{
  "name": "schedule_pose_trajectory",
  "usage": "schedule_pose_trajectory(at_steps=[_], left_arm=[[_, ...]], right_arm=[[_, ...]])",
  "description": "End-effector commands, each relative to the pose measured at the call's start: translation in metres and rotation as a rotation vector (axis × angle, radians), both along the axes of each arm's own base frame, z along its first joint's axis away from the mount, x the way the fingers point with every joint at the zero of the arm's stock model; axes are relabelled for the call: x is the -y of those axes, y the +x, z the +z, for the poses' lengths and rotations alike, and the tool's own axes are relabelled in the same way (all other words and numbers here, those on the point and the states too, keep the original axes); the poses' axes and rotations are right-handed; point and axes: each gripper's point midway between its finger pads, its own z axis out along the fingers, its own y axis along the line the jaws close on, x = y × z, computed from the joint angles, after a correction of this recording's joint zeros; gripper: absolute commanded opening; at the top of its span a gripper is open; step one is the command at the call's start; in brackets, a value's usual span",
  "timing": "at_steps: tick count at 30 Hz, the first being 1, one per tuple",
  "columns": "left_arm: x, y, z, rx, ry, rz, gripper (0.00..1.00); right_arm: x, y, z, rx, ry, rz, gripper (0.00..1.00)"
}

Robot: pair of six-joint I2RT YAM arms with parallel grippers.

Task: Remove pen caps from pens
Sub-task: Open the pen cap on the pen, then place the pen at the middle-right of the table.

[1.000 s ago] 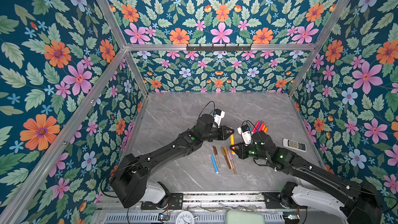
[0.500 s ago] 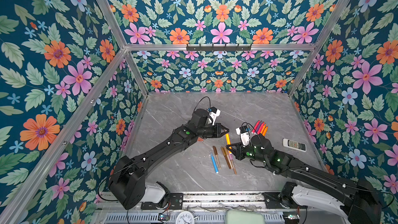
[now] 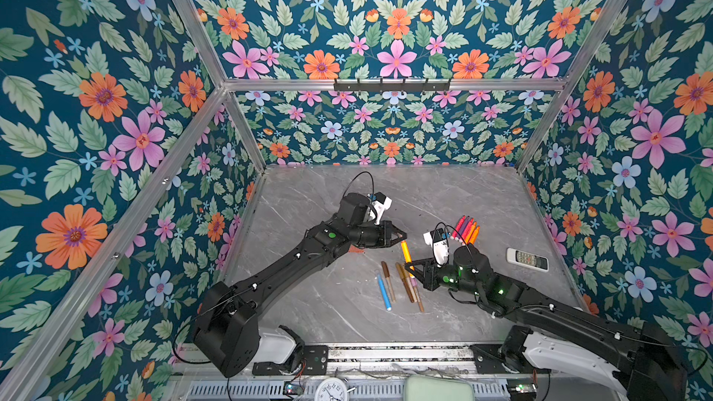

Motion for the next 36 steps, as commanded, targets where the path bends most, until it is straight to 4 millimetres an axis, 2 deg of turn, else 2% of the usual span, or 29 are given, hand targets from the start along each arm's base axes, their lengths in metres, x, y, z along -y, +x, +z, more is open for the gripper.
schedule_pose_trajectory(at_steps=[1, 9, 14, 18, 20, 25, 28, 31, 33, 36], left_arm=[[-0.033, 0.085, 0.054, 0.371, -0.004, 0.342, 0.00], [-0.027, 0.092, 0.051, 0.358, -0.030, 0.347, 0.00], [-0.024, 0.095, 0.057, 0.363, -0.052, 0.353, 0.00], [-0.034, 0.092, 0.058, 0.375, -0.015, 0.379, 0.00], [-0.041, 0.086, 0.055, 0.375, 0.007, 0.382, 0.00], [-0.059, 0.063, 0.044, 0.370, 0.031, 0.381, 0.00], [-0.071, 0.049, 0.041, 0.374, 0.050, 0.387, 0.00], [-0.082, 0.039, 0.042, 0.386, 0.066, 0.396, 0.00], [-0.085, 0.034, 0.042, 0.389, 0.064, 0.393, 0.00], [-0.087, 0.027, 0.040, 0.384, 0.059, 0.378, 0.00]], right_arm=[[0.020, -0.075, -0.068, -0.344, -0.198, 0.215, 0.00], [0.007, -0.087, -0.077, -0.377, -0.210, 0.271, 0.00], [0.017, -0.080, -0.083, -0.373, -0.248, 0.195, 0.00], [0.052, -0.056, -0.082, -0.330, -0.349, -0.015, 0.00], [0.071, -0.041, -0.077, -0.348, -0.342, -0.098, 0.00], [0.135, 0.006, -0.066, -0.410, -0.310, -0.354, 0.00], [0.175, 0.037, -0.062, -0.473, -0.214, -0.512, 0.00], [0.210, 0.064, -0.065, -0.523, -0.105, -0.636, 0.00], [0.231, 0.080, -0.071, -0.523, -0.118, -0.703, 0.00], [0.245, 0.098, -0.083, -0.524, -0.170, -0.746, 0.00]])
